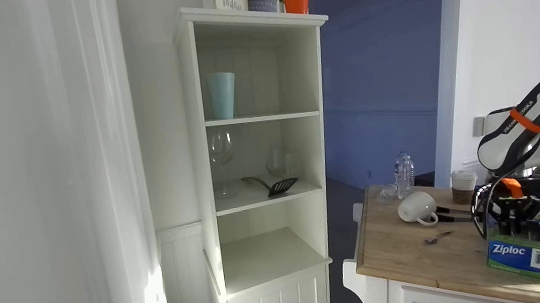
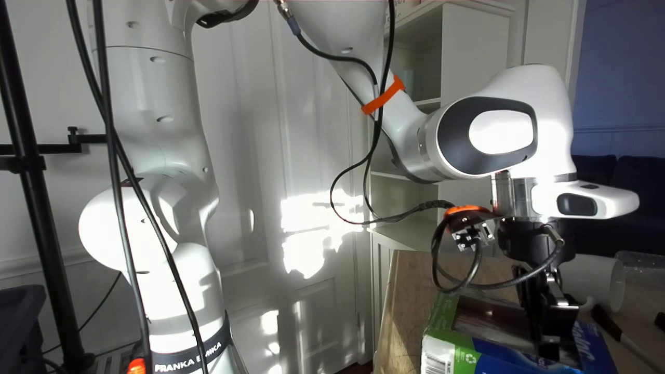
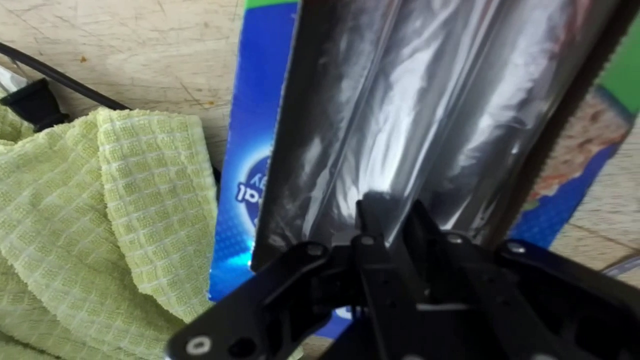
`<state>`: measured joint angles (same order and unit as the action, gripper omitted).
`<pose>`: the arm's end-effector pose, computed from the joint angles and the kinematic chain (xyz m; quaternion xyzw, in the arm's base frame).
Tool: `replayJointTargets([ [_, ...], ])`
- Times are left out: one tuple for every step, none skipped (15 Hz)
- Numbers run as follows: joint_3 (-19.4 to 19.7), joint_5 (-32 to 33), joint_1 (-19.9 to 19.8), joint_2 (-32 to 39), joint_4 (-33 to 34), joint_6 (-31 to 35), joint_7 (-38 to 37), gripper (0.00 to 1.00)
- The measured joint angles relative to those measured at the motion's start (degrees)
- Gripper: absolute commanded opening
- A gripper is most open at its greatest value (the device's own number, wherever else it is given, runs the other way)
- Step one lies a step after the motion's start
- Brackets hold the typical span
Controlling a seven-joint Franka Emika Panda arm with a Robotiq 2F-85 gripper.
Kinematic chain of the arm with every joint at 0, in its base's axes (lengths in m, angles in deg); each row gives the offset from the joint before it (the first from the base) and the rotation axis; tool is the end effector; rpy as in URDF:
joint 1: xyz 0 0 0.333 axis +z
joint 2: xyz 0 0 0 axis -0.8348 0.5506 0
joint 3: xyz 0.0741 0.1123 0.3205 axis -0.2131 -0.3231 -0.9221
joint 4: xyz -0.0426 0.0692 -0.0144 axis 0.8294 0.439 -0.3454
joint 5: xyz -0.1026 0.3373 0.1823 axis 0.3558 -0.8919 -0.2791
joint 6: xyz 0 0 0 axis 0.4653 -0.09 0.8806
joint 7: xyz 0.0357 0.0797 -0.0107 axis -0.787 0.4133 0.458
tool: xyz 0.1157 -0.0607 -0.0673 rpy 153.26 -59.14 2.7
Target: Remove the ziploc bag from the box
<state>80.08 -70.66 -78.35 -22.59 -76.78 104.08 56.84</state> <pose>0.3873 -0.3162 0.3022 0.8966 -0.4314 0.0257 0.0965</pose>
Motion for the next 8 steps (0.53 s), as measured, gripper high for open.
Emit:
replayJointTargets([
  [0.01, 0.00, 0.10, -0.12, -0.05, -0.04, 0.00, 0.05],
  [0.01, 0.00, 0.17, -0.25, -0.11, -0.08, 0.00, 0.09],
  [0.01, 0.00, 0.22, -0.38, -0.16, -0.12, 0.00, 0.08],
  [0.01, 0.00, 0.23, -0.44, -0.16, -0.15, 0.00, 0.08],
  [0.01, 0.00, 0.24, -0.47, -0.16, -0.17, 0.00, 0.08],
  [0.01, 0.00, 0.24, -0.49, -0.17, -0.18, 0.00, 0.10],
  [0.01, 0.00, 0.25, -0.57, -0.22, -0.18, 0.00, 0.11],
  [0.01, 0.03, 0.25, -0.69, -0.31, -0.18, 0.00, 0.14],
])
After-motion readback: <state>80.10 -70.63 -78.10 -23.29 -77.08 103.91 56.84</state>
